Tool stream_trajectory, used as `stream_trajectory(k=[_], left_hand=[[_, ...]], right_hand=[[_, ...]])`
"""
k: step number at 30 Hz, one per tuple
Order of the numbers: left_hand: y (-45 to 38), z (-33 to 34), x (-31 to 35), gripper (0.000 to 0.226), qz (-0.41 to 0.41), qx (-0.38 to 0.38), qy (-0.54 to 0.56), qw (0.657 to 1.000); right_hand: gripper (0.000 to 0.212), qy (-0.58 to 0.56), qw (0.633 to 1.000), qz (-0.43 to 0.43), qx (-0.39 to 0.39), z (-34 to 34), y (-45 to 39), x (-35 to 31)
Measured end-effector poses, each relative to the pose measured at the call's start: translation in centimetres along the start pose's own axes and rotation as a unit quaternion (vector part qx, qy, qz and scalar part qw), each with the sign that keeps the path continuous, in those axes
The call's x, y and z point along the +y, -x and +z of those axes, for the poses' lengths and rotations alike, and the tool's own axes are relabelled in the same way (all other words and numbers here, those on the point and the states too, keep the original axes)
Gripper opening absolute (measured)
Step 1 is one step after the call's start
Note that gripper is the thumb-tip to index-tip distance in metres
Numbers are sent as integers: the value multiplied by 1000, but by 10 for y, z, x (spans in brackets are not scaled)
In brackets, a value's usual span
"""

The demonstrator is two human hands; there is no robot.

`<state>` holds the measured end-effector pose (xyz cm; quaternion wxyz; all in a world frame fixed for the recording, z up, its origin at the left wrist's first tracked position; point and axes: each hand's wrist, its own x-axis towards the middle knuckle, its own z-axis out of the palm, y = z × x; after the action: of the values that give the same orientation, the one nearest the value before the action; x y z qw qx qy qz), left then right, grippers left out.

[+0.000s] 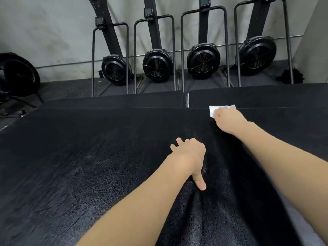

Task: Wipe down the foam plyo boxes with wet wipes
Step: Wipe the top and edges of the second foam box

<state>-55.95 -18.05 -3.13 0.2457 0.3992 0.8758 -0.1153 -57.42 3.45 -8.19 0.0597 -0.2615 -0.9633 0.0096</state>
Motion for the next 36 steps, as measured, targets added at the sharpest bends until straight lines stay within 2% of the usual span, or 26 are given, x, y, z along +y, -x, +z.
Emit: stream_trajectory(k=[4,6,8,11,14,18,22,28,32,36], left_hand=[[-4,0,2,104,-5,-10,-9,1000],[-5,0,2,105,-4,-9,-7,1000],[-6,0,1,106,-5,-11,-4,1000],[-6,-1,0,114,-8,-17,-14,1000],[-5,0,-2,108,-4,-13,-3,1000],[-4,0,-1,113,-5,-12,-13,1000],[-5,0,0,119,-9,-9,-28,1000],[-4,-1,3,124,-13,-9,-23,1000],[-2,-1,1,117,-9,-6,-19,1000],[0,-2,4,122,-10,-10,-49,999]], right_hand=[[20,-72,997,-34,-2,5,-16,-40],[21,-80,992,-100,1,8,-20,-53],[25,-93,986,-141,-18,11,-20,-51],[42,-65,984,-161,-26,8,-10,-23],[34,-40,994,-103,-19,-2,8,22],[41,-58,998,23,3,-21,43,85],[39,-41,996,81,-2,-16,61,91],[16,-54,998,-39,16,-6,80,-3],[19,-101,985,-143,0,2,102,-44],[25,-96,988,-119,-28,-4,102,-18]])
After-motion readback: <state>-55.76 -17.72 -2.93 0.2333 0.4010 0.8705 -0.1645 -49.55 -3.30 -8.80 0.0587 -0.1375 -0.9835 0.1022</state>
